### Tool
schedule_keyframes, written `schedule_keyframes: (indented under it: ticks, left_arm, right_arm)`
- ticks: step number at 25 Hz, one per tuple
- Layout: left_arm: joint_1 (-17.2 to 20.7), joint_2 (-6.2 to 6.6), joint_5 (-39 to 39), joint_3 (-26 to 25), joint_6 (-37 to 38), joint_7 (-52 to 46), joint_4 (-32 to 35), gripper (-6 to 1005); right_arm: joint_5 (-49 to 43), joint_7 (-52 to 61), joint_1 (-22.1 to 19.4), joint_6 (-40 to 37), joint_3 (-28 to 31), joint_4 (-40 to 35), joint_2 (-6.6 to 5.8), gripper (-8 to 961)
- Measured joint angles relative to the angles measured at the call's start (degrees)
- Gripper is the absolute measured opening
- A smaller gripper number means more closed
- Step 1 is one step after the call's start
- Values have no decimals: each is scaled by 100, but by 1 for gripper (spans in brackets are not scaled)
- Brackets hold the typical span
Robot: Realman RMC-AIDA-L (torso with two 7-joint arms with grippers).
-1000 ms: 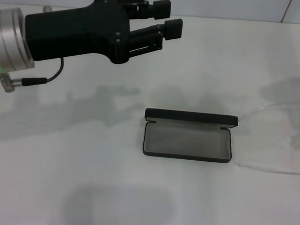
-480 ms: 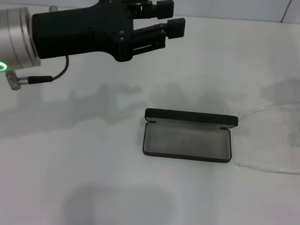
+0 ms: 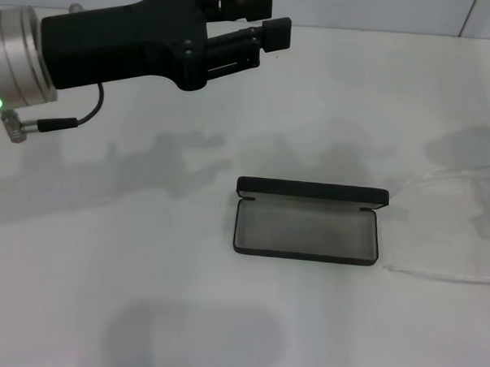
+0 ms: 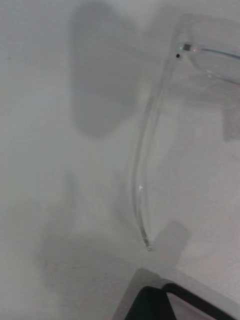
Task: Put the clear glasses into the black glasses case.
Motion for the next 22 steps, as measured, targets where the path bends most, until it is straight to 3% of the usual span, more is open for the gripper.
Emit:
schedule_keyframes:
  ticks: [4, 9, 20, 22]
  left_arm:
    - [1, 0, 0, 0, 2, 1, -1, 378]
    - [18, 0, -14, 1, 3, 1, -1, 372]
    - [57, -1, -49, 4, 2, 1, -1, 359]
    - [57, 0, -53, 4, 2, 1, -1, 356]
  right_arm:
    - [-3, -7, 35, -4, 0, 141, -1, 422]
    - [-3, -16, 40, 1, 0, 153, -1, 402]
    - [-5, -43, 34, -77, 53, 99, -5, 117]
    - [-5, -61, 10, -91, 53, 49, -9, 109]
